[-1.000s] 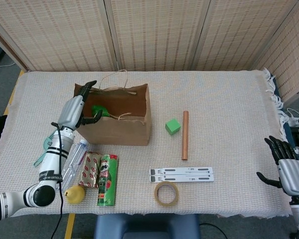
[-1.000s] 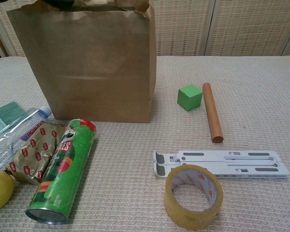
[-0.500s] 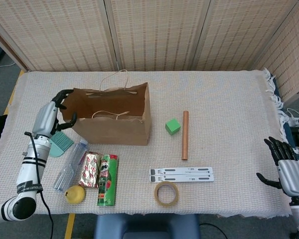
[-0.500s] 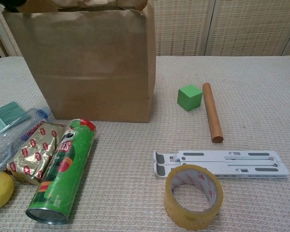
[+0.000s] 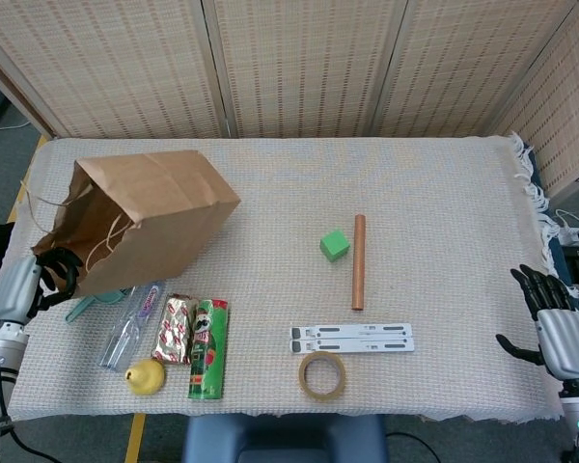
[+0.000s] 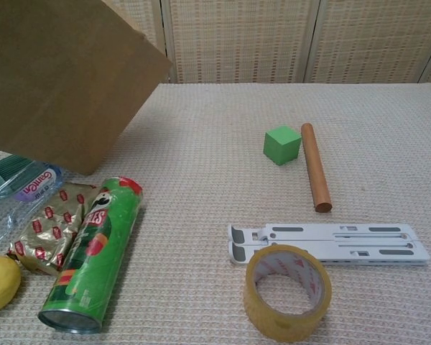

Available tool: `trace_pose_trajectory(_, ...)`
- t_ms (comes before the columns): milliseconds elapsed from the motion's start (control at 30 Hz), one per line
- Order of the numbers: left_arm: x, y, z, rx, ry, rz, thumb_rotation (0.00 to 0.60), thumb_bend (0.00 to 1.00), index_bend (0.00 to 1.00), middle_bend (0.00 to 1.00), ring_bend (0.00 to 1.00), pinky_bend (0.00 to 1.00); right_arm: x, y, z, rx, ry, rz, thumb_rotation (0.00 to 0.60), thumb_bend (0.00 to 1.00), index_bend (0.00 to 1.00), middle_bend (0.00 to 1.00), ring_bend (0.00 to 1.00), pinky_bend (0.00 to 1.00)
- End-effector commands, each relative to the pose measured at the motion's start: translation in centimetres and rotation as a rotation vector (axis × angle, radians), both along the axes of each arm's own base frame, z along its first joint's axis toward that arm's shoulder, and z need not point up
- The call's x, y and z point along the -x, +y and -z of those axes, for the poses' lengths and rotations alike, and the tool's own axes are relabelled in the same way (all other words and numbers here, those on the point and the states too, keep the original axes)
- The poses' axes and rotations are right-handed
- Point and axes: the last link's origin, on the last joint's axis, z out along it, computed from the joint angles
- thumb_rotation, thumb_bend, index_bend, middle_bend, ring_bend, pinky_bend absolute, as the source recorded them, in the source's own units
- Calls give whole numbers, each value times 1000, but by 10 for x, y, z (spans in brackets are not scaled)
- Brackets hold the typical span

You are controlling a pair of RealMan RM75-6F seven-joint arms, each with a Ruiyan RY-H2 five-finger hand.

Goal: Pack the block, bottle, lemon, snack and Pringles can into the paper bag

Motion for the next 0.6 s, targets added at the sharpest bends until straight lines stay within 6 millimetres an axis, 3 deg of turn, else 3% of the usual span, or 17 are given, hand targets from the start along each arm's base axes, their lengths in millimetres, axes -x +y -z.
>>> trace_pose_trajectory(33, 2, -3, 0, 19, -2, 26, 600, 561, 459, 500, 490, 602, 0, 0, 1, 1, 2, 0, 600, 91, 0, 0, 0, 33)
trace_pose_trajectory(600, -73, 24, 39, 103, -19, 227, 600, 558, 451, 493, 483, 593, 0, 0, -2, -3, -8, -2, 600, 92, 0, 0, 0, 33)
